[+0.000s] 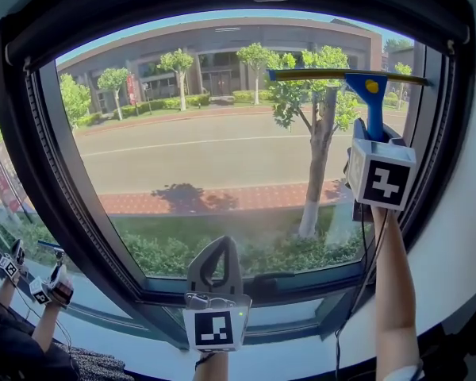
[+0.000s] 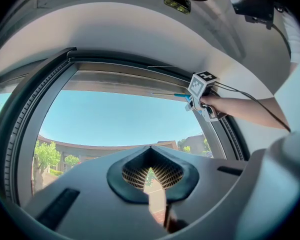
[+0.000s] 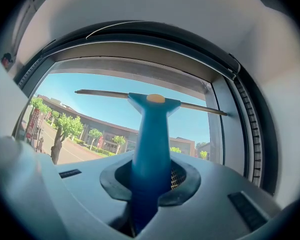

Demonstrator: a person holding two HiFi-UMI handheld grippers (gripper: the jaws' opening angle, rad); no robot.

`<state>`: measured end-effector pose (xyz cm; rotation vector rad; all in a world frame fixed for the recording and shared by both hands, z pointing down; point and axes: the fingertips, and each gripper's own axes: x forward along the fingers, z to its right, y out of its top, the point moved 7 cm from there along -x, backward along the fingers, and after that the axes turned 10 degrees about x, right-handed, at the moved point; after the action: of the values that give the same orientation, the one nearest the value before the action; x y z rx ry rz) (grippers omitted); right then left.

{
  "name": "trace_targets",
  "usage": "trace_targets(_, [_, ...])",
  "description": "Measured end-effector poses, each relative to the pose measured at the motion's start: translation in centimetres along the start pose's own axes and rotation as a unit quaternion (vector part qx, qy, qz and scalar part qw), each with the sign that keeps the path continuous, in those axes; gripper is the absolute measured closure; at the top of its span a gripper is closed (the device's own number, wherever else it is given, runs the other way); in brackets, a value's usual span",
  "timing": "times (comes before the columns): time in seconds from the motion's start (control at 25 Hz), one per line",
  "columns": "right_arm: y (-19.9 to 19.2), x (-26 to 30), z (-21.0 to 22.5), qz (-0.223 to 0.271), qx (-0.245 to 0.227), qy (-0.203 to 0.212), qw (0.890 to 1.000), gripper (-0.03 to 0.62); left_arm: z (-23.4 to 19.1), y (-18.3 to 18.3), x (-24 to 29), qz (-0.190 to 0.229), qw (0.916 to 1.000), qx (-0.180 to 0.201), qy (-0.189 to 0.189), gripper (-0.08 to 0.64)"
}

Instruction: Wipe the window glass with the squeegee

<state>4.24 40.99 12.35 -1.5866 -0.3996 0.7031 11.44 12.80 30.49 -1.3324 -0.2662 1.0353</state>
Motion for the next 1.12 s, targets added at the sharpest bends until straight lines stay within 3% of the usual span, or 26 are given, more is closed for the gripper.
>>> trace_targets(1.12, [-6.4, -1.3, 0.1, -0.046, -0.001, -0.012, 0.999, 0.52, 0.8, -1.0, -0.3, -0.011, 0.9995, -0.015, -0.025, 0.569])
